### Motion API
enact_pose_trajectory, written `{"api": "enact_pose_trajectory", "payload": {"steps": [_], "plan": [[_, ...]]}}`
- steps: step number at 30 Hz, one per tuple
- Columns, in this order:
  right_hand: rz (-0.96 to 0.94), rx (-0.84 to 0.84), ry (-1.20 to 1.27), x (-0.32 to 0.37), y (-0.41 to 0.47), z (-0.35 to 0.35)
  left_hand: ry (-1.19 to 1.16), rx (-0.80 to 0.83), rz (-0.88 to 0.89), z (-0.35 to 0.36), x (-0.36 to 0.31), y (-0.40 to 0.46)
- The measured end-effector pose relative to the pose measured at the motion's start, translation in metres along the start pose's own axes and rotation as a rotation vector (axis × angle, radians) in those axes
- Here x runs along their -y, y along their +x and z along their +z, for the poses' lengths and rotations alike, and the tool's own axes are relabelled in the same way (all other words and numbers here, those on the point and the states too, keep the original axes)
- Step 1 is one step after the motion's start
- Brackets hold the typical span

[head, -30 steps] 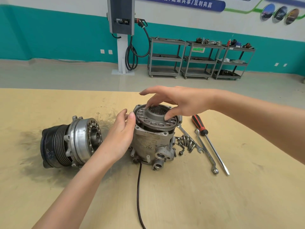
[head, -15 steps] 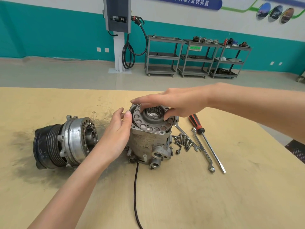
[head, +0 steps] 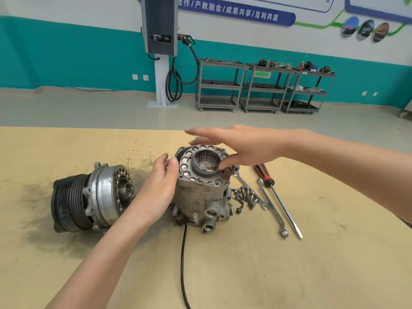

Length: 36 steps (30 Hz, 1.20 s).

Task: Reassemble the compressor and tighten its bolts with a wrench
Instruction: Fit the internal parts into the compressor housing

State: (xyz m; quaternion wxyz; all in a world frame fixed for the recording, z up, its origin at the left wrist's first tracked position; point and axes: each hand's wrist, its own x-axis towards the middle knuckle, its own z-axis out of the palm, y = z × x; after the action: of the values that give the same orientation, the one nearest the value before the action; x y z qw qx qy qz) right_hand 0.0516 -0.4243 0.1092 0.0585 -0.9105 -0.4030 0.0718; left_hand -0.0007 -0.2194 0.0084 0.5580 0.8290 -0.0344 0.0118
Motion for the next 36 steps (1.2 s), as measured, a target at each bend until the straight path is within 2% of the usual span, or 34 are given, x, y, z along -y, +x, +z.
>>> {"api": "enact_pose_trajectory", "payload": {"steps": [3, 8, 10, 21, 27, 36], "plan": [[0.034, -0.121, 0.012, 0.004, 0.002, -0.002, -0.012, 0.01, -0.004, -0.003, 0.0, 0.0], [0.054, 0.06, -0.082, 0.008, 0.01, 0.008, -0.033, 0.028, -0.007, -0.007, -0.001, 0.001], [0.038, 0.072, -0.107, 0.005, 0.011, 0.009, -0.017, 0.04, -0.001, -0.008, 0.0, -0.001], [-0.04, -0.117, 0.101, 0.005, 0.002, 0.023, 0.181, 0.076, 0.088, -0.011, 0.008, -0.009], [0.129, -0.21, 0.24, 0.028, 0.007, 0.026, 0.245, 0.04, 0.123, -0.013, 0.014, -0.028], [0.332, -0.154, 0.196, 0.04, 0.027, 0.037, 0.212, 0.087, 0.115, -0.022, 0.01, -0.04]]}}
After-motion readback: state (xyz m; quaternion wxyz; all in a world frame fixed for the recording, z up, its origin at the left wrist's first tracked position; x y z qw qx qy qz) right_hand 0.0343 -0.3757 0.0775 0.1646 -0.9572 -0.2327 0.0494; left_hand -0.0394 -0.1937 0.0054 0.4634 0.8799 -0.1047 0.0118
